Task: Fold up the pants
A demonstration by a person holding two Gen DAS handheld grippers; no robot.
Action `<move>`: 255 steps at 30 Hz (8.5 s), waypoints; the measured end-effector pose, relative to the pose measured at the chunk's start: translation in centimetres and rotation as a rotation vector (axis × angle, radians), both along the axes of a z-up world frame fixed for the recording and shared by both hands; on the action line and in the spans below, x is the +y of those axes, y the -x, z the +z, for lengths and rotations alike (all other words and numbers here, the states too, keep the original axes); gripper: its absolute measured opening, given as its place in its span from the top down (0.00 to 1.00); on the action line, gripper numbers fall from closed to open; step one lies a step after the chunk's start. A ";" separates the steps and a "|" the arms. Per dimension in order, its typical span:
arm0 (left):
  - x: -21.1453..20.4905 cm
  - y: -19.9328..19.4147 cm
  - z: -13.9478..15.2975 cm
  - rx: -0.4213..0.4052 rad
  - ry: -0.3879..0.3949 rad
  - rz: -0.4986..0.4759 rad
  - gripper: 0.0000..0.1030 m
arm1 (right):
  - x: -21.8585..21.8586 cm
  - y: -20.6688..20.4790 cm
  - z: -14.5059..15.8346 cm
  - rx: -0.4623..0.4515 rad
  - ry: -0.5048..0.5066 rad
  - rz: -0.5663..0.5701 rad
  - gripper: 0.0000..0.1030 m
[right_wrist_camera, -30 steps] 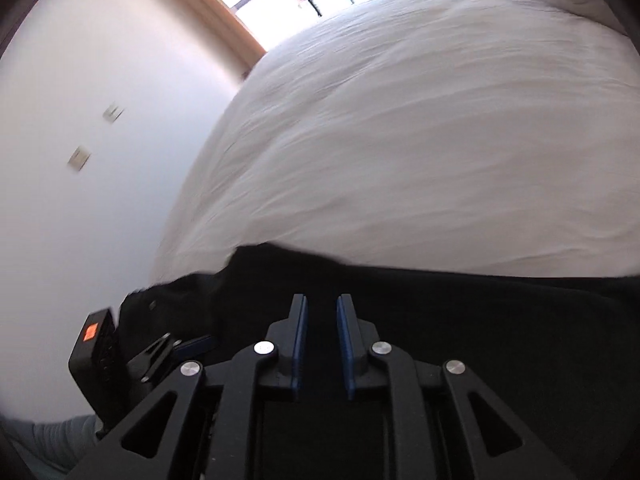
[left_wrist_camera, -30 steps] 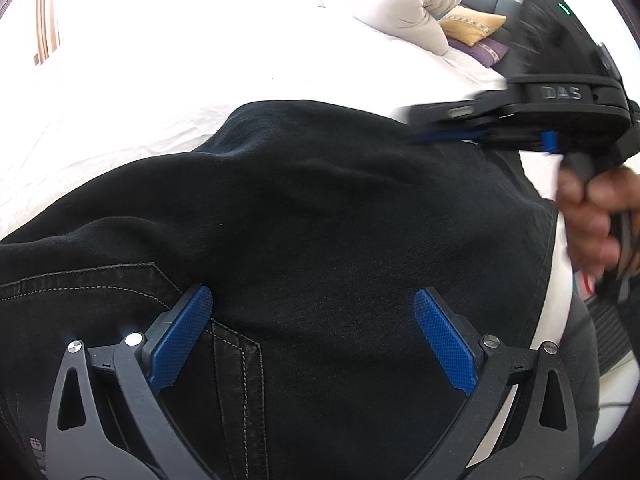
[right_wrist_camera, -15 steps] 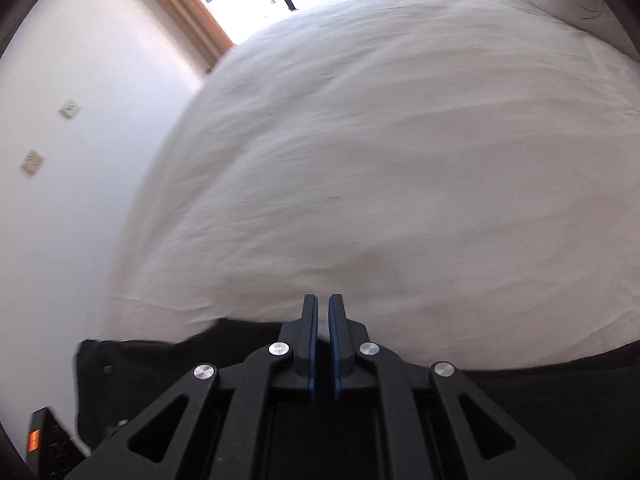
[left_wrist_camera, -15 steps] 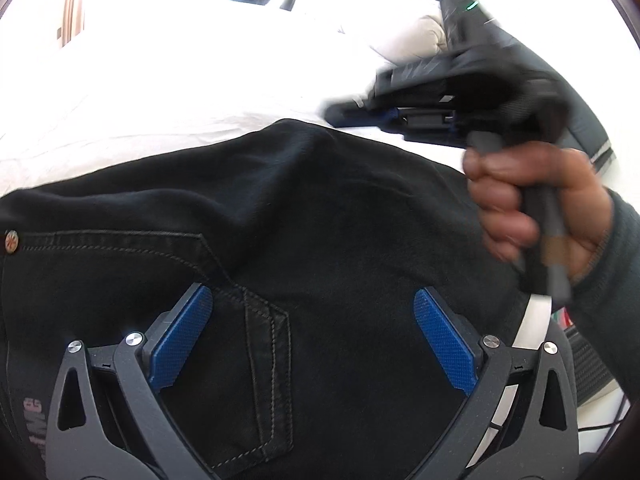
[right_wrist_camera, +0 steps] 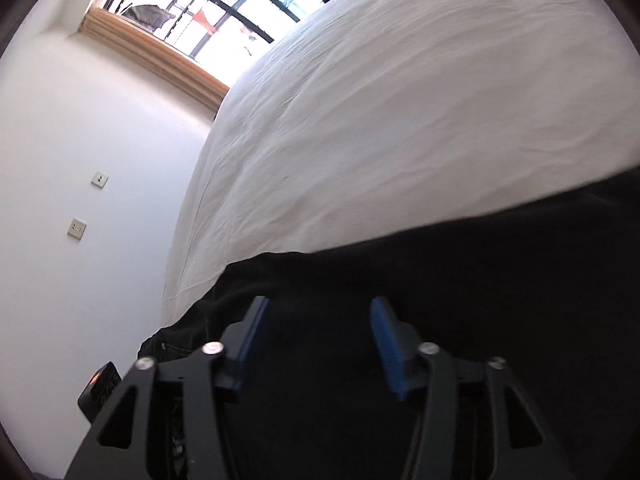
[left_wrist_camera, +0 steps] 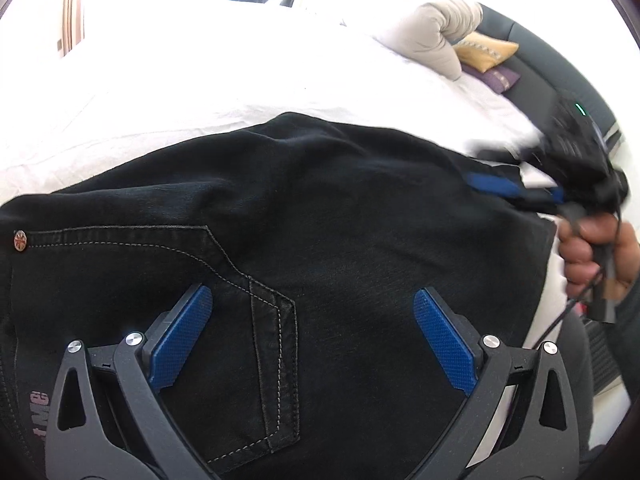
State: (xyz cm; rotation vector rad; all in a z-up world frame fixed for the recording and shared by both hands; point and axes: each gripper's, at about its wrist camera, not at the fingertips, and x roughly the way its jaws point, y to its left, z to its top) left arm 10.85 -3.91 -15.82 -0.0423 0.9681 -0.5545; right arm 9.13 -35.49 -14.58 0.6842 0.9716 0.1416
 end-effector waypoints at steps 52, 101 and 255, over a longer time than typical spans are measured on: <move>-3.6 -2.6 0.2 0.041 -0.104 -0.032 0.01 | -23.7 17.7 -4.7 -0.031 -0.300 -0.697 0.63; 2.1 -6.5 0.8 0.410 0.504 0.179 0.01 | 10.3 4.7 4.6 -0.175 0.515 0.223 0.80; 20.6 10.1 4.7 0.185 0.669 0.686 0.88 | 10.4 -8.6 -4.1 0.095 -0.436 0.439 0.38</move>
